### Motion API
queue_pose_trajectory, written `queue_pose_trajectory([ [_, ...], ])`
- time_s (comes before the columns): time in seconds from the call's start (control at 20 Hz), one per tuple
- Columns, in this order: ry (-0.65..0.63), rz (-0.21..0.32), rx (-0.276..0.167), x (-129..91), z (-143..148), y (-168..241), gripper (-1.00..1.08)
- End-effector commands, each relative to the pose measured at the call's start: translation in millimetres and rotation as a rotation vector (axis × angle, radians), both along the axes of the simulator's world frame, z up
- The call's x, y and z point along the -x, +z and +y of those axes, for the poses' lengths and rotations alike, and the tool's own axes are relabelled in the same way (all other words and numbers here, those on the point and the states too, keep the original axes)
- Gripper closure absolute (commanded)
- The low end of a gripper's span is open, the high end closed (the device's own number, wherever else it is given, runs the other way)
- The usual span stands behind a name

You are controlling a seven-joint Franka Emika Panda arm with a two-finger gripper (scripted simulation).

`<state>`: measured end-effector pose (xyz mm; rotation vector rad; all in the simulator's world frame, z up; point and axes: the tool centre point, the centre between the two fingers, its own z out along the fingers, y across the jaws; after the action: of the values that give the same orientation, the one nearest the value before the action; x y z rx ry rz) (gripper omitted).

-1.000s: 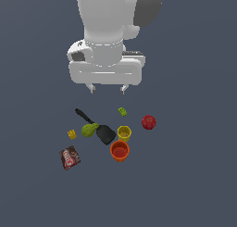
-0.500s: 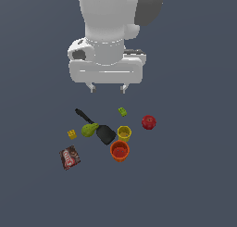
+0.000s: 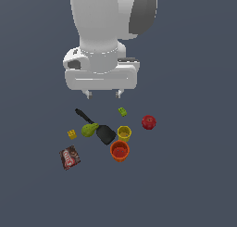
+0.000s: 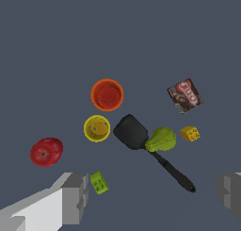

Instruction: Pick up a designated object from a clutter of objects.

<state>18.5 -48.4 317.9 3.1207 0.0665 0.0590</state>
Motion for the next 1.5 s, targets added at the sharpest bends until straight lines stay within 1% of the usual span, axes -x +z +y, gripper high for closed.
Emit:
queue_pose_trajectory([
  [0.0,0.020,0.002,-0.001,-3,-7,-9,-0.92],
  [0.3,0.087,0.008,-0.005,-12,-32,-39,-0.92],
  [0.75,0.215,0.018,-0.011,-21,-82,-100,-0.92],
  [1.1,0.315,0.025,-0.012,-19,-122,-150,-0.92],
  [1.45,0.408,0.033,-0.011,-11,-161,-198,-0.92],
])
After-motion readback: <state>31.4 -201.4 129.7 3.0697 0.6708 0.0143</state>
